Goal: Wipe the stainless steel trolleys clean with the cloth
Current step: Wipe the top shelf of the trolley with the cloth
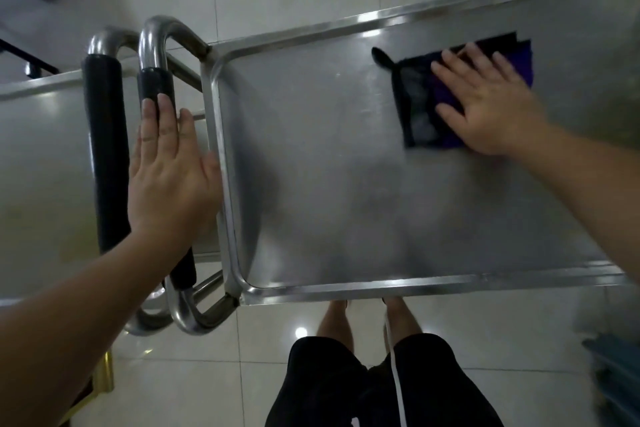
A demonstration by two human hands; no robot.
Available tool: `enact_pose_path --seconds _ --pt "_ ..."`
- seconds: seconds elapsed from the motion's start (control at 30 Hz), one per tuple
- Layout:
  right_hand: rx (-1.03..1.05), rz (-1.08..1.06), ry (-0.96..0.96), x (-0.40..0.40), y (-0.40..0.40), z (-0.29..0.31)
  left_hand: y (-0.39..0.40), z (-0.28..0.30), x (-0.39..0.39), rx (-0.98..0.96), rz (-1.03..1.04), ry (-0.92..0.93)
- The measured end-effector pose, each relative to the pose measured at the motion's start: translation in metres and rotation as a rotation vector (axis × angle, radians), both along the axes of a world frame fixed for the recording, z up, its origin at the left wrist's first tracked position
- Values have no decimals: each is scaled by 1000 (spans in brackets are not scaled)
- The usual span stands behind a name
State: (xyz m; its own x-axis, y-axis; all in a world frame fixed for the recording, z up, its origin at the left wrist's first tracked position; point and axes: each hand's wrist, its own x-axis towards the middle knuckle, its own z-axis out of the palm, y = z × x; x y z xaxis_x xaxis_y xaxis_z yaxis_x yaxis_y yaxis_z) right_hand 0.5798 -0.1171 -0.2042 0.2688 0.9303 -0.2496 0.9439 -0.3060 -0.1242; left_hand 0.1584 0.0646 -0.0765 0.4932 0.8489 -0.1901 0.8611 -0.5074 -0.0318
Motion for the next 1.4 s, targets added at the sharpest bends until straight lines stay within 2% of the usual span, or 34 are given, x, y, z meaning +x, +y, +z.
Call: enact_pose_path --seconds 0.17,0.37,0.53,0.73,0.83,0.97,1.07,1.27,1.4 --pt "-18 -83 15 46 51 7 1 -1 -1 0 -9 6" --pt "9 -99 -5 37 36 5 4 -6 -2 6 5 -25" --pt "41 -121 -33 -11 -48 -4 3 -9 0 2 -7 -63" --pt "6 -117 -35 -94 -202 -12 7 -13 -3 7 -21 -48" --pt "-40 -109 -39 -114 -241 -12 8 -15 -3 10 -27 -63" --pt "-41 -254 -44 -134 -226 -11 7 -14 -2 2 3 -111" --pt "40 -354 -56 -188 -195 -14 7 -12 0 1 10 -112" --pt "72 -217 84 -326 -95 -15 3 -7 1 -6 5 -143" --pt "105 29 223 -409 -35 -11 4 -8 1 2 0 -145"
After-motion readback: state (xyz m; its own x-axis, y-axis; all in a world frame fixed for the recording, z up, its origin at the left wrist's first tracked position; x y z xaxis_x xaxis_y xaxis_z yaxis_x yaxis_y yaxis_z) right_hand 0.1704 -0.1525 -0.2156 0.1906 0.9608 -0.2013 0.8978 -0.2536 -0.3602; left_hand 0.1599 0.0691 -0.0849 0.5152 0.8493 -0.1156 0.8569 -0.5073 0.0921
